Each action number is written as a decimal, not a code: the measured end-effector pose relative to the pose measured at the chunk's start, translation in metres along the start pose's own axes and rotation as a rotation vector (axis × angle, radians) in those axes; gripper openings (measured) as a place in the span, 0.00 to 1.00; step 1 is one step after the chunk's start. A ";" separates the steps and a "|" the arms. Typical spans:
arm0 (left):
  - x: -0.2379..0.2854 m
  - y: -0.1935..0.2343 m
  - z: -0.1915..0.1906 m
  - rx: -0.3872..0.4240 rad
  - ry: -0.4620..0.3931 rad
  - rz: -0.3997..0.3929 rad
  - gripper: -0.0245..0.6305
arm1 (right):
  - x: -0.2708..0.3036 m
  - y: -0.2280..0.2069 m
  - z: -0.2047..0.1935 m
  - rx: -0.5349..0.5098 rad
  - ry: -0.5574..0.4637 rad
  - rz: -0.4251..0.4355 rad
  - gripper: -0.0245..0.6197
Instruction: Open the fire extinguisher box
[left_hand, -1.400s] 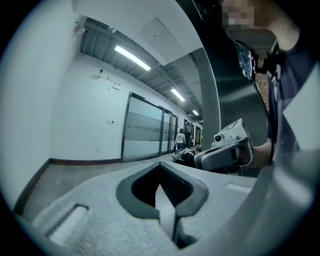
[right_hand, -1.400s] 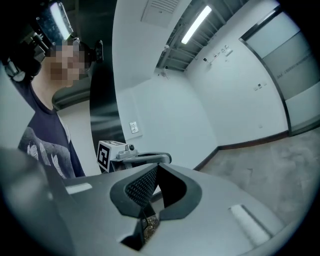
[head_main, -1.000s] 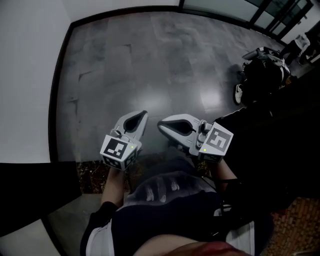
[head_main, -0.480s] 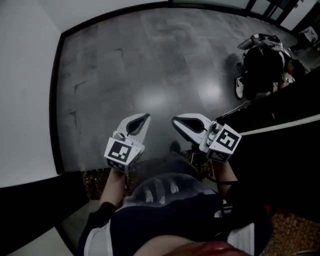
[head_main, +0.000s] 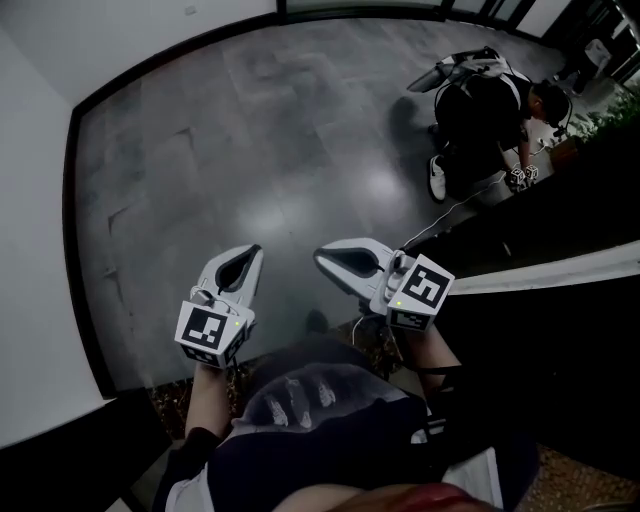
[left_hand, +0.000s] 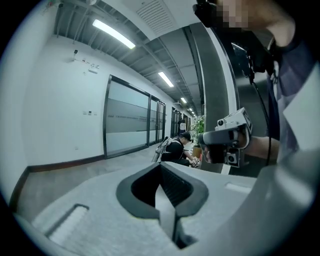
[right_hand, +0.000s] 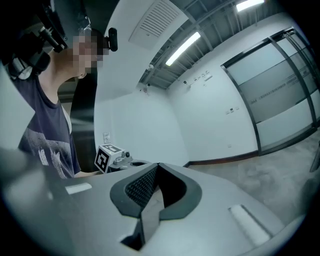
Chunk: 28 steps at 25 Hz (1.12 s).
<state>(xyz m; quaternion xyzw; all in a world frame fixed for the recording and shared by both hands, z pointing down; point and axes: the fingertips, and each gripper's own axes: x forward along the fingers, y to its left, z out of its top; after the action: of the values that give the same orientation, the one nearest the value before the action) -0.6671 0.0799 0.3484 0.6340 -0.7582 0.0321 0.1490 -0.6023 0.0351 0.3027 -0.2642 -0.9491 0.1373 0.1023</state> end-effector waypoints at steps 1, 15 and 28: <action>0.002 0.003 0.008 0.005 -0.009 0.000 0.04 | -0.002 -0.004 0.004 0.012 0.000 -0.007 0.04; 0.011 0.112 0.031 -0.013 -0.076 -0.036 0.04 | 0.080 -0.050 0.013 0.286 -0.081 0.009 0.04; 0.015 0.180 0.005 -0.015 -0.034 -0.224 0.04 | 0.194 -0.049 0.015 0.176 -0.018 -0.025 0.04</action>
<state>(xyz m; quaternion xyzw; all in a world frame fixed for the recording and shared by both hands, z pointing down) -0.8452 0.0991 0.3725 0.7141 -0.6851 -0.0013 0.1436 -0.7924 0.0944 0.3278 -0.2410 -0.9376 0.2212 0.1181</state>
